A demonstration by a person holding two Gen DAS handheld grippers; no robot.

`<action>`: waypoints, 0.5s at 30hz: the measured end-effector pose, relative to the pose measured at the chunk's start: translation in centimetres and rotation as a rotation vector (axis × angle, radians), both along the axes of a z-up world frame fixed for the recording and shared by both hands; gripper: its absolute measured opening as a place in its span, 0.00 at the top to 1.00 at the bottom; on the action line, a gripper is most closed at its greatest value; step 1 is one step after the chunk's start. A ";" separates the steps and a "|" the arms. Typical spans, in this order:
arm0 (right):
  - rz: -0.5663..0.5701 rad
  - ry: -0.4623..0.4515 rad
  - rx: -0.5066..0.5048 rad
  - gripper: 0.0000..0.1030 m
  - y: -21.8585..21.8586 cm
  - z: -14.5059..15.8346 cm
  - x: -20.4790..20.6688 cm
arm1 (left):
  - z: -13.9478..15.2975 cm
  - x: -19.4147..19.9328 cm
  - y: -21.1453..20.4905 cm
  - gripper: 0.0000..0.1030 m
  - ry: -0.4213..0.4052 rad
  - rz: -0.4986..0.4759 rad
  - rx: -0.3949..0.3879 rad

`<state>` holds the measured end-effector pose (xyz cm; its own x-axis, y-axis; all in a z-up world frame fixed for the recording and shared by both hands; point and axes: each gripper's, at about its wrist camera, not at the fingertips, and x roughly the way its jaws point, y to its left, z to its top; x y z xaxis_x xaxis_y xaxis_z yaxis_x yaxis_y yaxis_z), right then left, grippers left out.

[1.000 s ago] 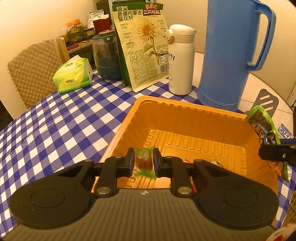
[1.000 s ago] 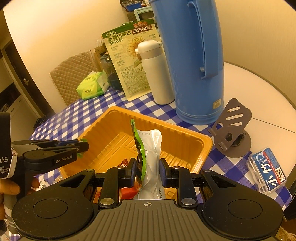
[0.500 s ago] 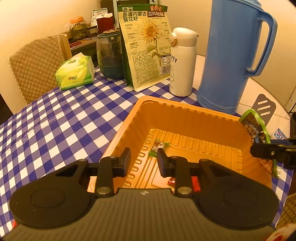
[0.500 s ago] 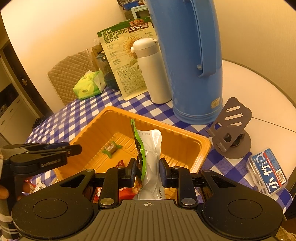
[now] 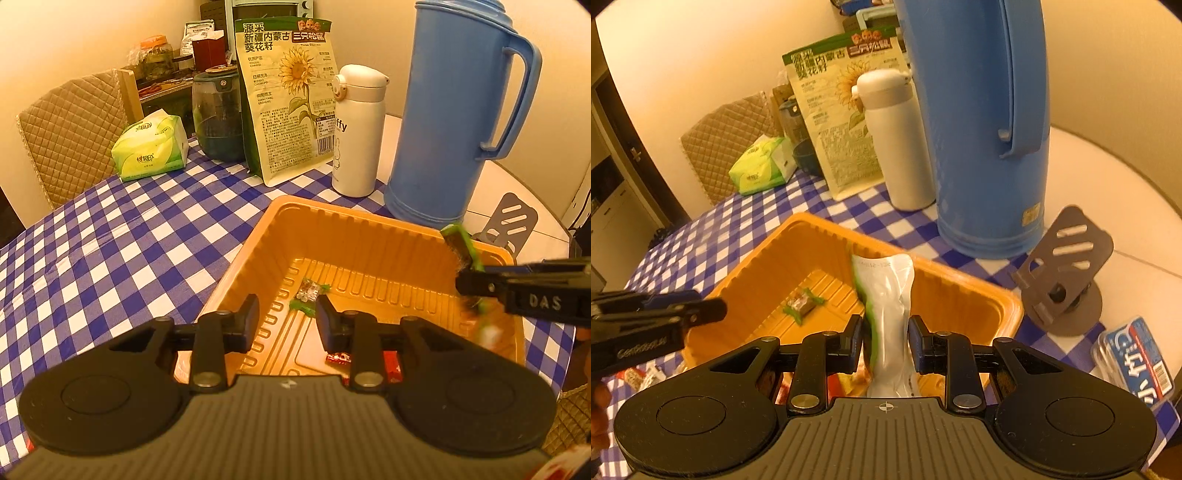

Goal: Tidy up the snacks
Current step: 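Open the left gripper to drop the green candy while the right releases the pouch, then move both open grippers away from the tray toward the remaining snacks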

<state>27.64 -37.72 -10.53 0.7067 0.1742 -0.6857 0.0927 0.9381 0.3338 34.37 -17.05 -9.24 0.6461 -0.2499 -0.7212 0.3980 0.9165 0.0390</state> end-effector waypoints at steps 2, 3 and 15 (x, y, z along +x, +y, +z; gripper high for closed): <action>0.004 -0.013 -0.003 0.74 0.0 0.1 0.1 | 0.0 -0.3 0.1 0.68 0.006 0.000 -0.005; 0.004 -0.014 -0.007 0.74 0.1 0.1 0.2 | 0.0 -0.5 0.2 0.66 0.009 0.000 -0.007; 0.018 -0.036 0.053 0.29 0.4 1.2 -2.7 | 1.0 -3.3 0.6 0.34 -0.001 0.000 -0.037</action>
